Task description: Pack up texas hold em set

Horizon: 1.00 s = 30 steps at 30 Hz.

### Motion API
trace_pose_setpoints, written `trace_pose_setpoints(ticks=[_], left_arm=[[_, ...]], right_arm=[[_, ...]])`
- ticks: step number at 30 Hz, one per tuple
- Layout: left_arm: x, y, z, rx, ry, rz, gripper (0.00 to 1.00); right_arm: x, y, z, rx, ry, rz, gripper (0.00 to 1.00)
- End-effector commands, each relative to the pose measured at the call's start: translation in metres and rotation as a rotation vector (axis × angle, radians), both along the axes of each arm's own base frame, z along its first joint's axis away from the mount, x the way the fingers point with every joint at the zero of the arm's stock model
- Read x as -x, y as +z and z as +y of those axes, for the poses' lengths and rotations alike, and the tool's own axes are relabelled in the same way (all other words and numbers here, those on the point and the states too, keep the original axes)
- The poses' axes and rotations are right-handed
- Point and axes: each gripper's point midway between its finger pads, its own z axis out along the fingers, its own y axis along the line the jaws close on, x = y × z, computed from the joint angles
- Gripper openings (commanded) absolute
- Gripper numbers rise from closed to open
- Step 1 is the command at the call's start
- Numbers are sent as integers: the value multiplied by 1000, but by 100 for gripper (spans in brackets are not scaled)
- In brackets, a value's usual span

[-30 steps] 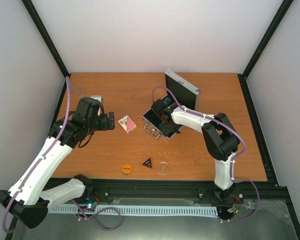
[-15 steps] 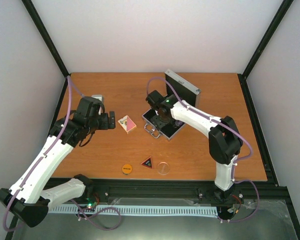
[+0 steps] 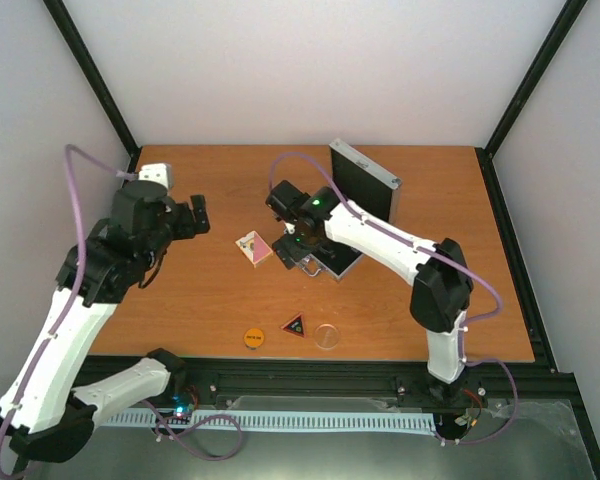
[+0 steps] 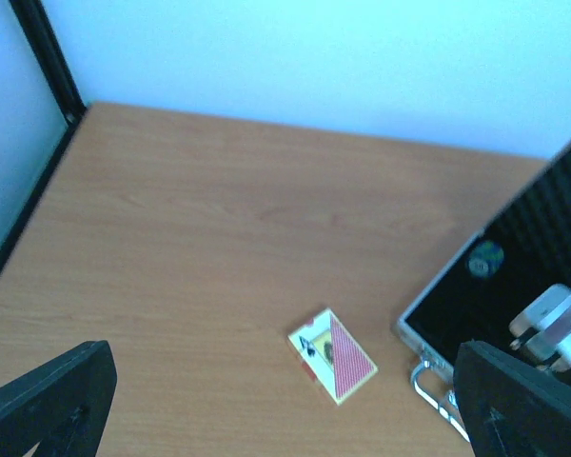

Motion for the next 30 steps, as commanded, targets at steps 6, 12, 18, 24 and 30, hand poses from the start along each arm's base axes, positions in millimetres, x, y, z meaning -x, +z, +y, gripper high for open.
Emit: trace_pose_setpoints(ticks=[6, 12, 18, 24, 30], left_arm=[[20, 58, 38, 11, 138, -179, 100], [25, 58, 41, 8, 140, -181, 100], [26, 53, 40, 7, 133, -165, 100], [25, 48, 39, -4, 124, -152, 100], [25, 46, 38, -5, 121, -142, 100]], right_arm=[[-18, -13, 81, -90, 45, 113, 100], [-33, -36, 112, -119, 68, 126, 100], [-34, -54, 125, -146, 78, 150, 100], [-29, -63, 136, -155, 119, 156, 100], [-33, -85, 141, -139, 115, 164, 100]])
